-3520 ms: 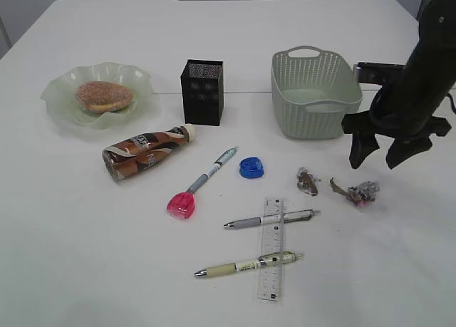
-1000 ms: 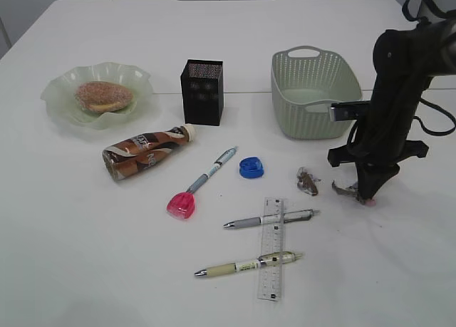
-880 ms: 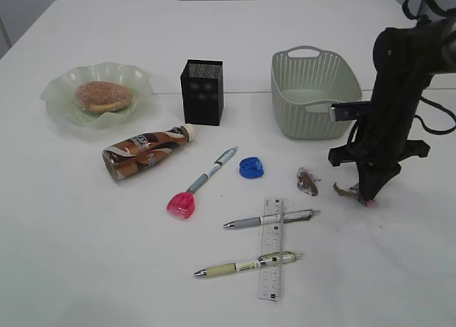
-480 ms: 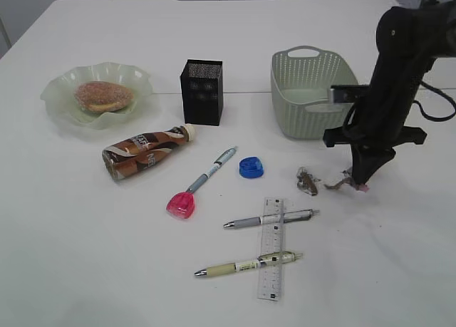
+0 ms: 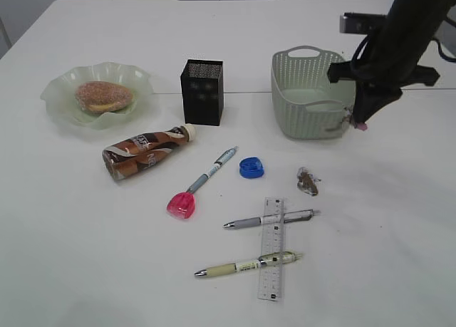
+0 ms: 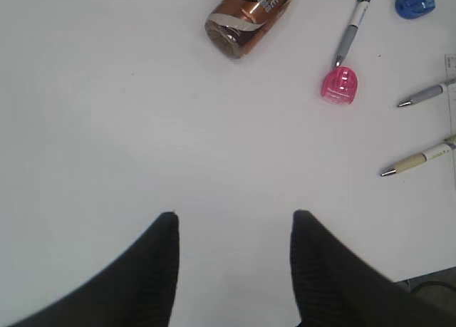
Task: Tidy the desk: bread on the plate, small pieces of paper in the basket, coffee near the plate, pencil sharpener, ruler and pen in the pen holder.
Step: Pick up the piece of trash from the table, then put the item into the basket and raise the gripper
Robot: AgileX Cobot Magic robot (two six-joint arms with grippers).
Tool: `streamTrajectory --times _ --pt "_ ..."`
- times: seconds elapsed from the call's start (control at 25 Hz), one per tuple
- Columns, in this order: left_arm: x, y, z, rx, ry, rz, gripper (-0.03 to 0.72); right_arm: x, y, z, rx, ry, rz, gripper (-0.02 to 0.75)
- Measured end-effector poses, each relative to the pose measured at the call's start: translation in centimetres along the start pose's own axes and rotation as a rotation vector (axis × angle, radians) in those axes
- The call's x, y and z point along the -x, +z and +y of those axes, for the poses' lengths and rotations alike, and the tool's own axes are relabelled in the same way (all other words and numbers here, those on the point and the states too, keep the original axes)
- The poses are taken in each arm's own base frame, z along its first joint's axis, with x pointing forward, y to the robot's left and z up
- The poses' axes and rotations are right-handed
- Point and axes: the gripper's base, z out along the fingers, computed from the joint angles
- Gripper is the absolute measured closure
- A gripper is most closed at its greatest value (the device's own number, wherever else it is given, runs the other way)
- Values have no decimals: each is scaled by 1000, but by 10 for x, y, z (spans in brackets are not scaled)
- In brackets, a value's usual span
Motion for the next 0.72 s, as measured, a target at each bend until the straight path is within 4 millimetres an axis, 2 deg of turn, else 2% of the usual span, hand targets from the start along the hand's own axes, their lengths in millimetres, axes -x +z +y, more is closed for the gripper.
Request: streamTrajectory --times 0.24,0.4,0.52,0.64,0.72 --pt "0 0 0 0 0 0 317 23 -46 6 11 -6 -172 753" --pt "0 0 0 0 0 0 317 30 -65 8 14 -5 -237 753" --pt "0 0 0 0 0 0 317 36 -71 9 15 -5 -264 753" --pt "0 0 0 0 0 0 317 49 -63 8 10 -8 -282 753" --pt "0 0 0 0 0 0 317 59 -51 7 6 -9 -283 753"
